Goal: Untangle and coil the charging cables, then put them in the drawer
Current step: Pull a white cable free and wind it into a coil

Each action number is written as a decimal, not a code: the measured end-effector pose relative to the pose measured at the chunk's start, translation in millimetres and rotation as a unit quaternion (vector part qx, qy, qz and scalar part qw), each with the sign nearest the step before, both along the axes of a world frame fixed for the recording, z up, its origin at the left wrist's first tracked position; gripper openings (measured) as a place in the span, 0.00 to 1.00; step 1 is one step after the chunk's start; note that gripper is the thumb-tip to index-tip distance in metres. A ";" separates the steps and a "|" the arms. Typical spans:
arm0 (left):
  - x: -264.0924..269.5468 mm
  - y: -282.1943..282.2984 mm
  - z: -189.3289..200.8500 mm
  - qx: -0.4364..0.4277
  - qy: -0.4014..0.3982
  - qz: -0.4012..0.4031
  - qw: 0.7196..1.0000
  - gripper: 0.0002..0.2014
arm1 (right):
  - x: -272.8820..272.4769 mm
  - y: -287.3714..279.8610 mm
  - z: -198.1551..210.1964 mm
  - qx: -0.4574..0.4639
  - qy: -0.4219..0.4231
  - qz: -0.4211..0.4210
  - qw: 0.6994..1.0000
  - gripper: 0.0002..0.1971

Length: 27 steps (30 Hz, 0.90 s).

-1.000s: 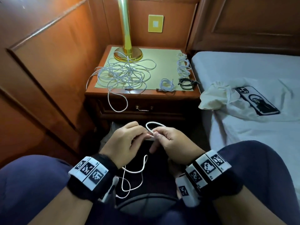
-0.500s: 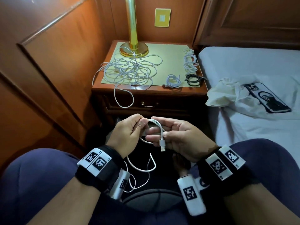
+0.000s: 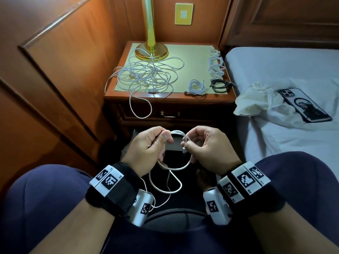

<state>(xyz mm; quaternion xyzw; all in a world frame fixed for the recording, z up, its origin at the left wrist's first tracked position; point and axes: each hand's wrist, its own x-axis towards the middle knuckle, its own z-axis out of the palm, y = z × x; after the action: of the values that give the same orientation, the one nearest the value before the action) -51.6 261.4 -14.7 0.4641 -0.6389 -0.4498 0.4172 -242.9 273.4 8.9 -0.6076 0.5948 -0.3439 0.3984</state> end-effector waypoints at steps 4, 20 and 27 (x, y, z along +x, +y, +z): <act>-0.4 0.6 -0.1 0.007 0.042 -0.013 0.999 0.14 | 0.1 -3.5 -4.8 -0.051 0.051 -0.029 0.997 0.04; 7.1 -3.8 3.9 -0.052 -0.022 0.063 0.996 0.12 | -6.0 -3.9 17.0 0.226 -0.223 0.083 0.945 0.17; 10.2 -5.6 3.3 -0.099 -0.104 0.086 0.986 0.09 | -10.7 -4.5 17.9 0.124 -0.075 0.044 0.988 0.06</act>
<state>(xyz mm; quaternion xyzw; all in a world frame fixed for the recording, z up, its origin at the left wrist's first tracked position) -41.5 255.9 -11.4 0.5178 -0.6778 -0.2962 0.4298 -253.6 268.9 26.8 -0.5515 0.5741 -0.2942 0.5288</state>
